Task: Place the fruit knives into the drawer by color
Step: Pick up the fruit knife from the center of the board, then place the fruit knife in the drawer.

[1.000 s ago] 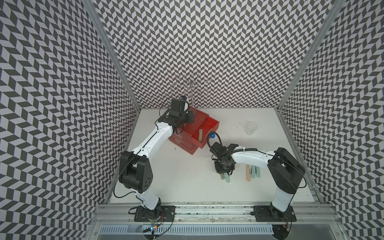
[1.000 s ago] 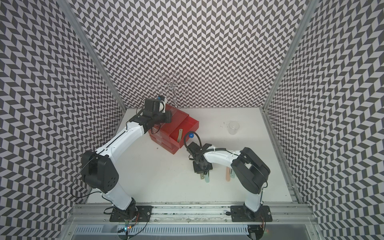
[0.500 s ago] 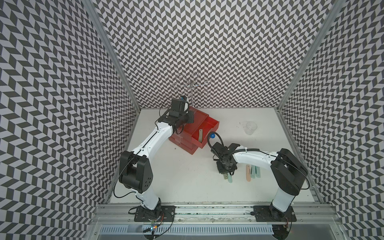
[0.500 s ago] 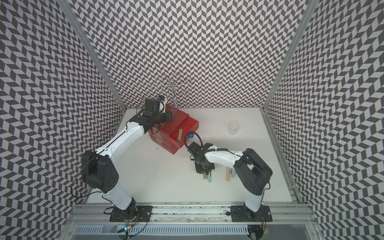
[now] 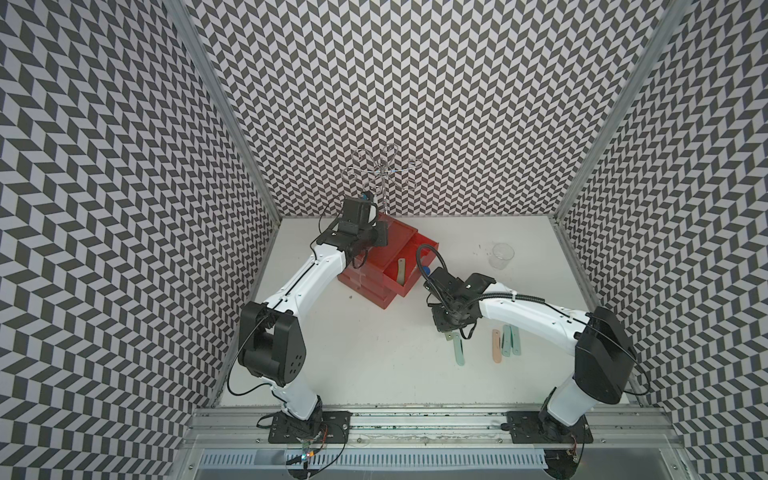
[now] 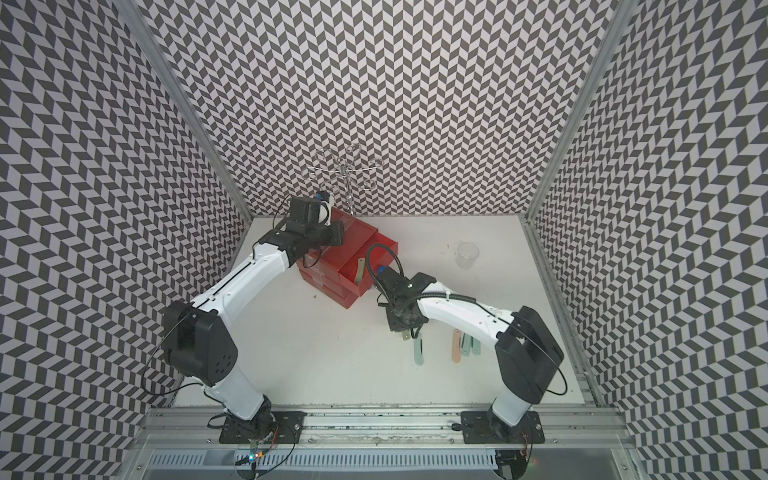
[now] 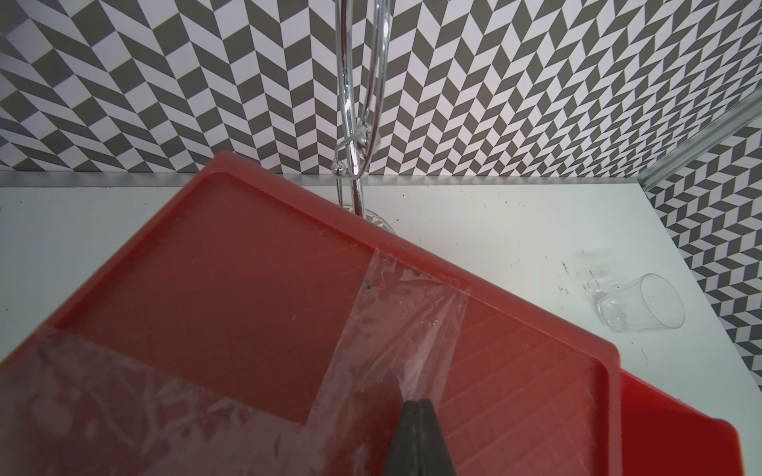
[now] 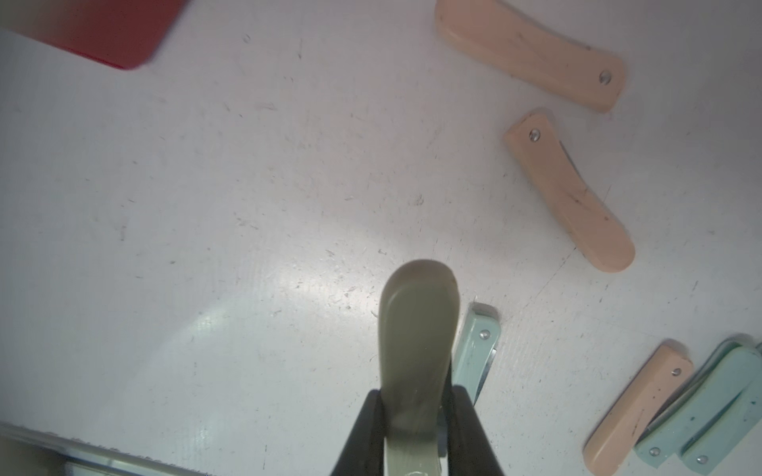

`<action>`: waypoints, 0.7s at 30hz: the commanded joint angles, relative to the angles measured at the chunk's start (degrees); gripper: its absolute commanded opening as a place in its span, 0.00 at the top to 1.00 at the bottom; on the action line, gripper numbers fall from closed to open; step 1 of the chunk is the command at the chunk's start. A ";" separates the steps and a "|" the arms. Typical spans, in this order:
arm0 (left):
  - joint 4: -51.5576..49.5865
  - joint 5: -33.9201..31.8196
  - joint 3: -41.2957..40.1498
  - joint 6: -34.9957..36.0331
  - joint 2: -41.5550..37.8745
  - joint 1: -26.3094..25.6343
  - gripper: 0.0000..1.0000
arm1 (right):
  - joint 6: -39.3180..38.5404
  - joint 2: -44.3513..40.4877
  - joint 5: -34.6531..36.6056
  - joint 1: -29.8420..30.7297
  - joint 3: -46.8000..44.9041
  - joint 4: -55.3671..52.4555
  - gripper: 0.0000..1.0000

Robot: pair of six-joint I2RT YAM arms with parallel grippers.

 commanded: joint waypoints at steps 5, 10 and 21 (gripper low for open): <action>-11.18 -2.41 -2.36 0.66 5.16 -0.07 1.00 | -2.62 -2.89 1.56 -1.53 12.93 -3.19 0.85; -11.18 -2.50 -2.32 0.69 5.18 -0.04 1.00 | -4.20 -1.53 0.07 -2.02 21.76 -3.61 0.85; -11.18 -2.35 -2.30 0.67 5.13 -0.15 1.00 | -4.81 0.38 -5.47 -4.28 25.89 9.11 0.84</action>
